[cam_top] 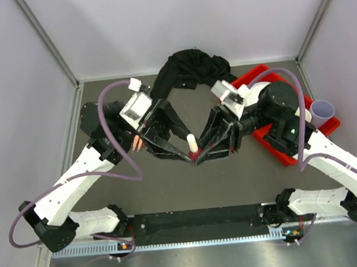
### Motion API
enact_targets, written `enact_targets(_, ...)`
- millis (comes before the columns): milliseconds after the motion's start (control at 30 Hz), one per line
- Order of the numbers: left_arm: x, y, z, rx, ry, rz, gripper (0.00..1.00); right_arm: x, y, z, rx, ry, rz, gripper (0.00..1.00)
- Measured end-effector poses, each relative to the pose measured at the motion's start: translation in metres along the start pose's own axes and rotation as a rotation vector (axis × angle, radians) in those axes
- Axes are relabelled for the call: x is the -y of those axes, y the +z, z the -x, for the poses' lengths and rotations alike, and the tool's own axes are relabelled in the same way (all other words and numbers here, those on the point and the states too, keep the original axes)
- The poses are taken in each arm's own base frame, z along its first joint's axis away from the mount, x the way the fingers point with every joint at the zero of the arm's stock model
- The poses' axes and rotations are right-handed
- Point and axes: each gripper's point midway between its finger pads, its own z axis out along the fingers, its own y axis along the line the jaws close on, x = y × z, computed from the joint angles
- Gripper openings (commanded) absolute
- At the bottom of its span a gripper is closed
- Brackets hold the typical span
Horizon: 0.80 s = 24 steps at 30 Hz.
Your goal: Paint the nails
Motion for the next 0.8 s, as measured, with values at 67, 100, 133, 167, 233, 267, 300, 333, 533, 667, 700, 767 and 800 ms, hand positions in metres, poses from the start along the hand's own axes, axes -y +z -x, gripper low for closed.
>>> enact_targets(67, -0.008, -0.015, -0.008, -0.033, -0.021, 0.041, 0.69, 0.014, -0.001, 0.01, 0.029, -0.031, -0.075, 0.0)
enact_targets(100, -0.012, -0.02, -0.007, -0.035, -0.011, 0.067, 0.99, 0.023, -0.003, 0.012, 0.037, -0.038, -0.124, 0.0)
enact_targets(133, -0.014, -0.026, -0.006, -0.038, -0.008, 0.094, 0.99, 0.03, -0.005, 0.013, 0.042, -0.047, -0.157, 0.0)
enact_targets(167, -0.016, -0.033, -0.006, -0.048, -0.006, 0.117, 0.99, 0.038, -0.007, 0.013, 0.044, -0.055, -0.2, 0.0)
enact_targets(233, -0.019, -0.042, -0.003, -0.051, -0.005, 0.168, 0.99, 0.047, -0.011, 0.013, 0.038, -0.075, -0.25, 0.0)
enact_targets(267, -0.021, -0.047, -0.002, -0.051, -0.005, 0.194, 0.99, 0.048, -0.011, 0.013, 0.034, -0.088, -0.261, 0.0)
enact_targets(300, -0.025, -0.052, -0.002, -0.052, -0.006, 0.221, 0.99, 0.049, -0.013, 0.015, 0.031, -0.102, -0.276, 0.0)
enact_targets(333, -0.031, -0.057, -0.003, -0.05, -0.015, 0.256, 0.99, 0.05, -0.015, 0.015, 0.028, -0.118, -0.294, 0.0)
enact_targets(533, -0.076, -0.094, -0.007, -0.032, -0.088, 0.543, 0.99, 0.062, -0.028, 0.009, -0.006, -0.155, -0.413, 0.0)
enact_targets(667, -0.103, -0.119, -0.008, 0.006, -0.133, 0.782, 0.87, 0.083, -0.044, 0.002, -0.036, -0.145, -0.566, 0.0)
enact_targets(700, -0.107, -0.124, -0.008, 0.018, -0.143, 0.835, 0.86, 0.088, -0.048, 0.001, -0.04, -0.141, -0.604, 0.0)
enact_targets(767, -0.113, -0.134, -0.006, 0.041, -0.158, 0.92, 0.85, 0.102, -0.06, -0.001, -0.052, -0.136, -0.704, 0.0)
enact_targets(800, -0.115, -0.138, -0.004, 0.055, -0.164, 0.957, 0.84, 0.108, -0.065, -0.002, -0.057, -0.133, -0.747, 0.0)
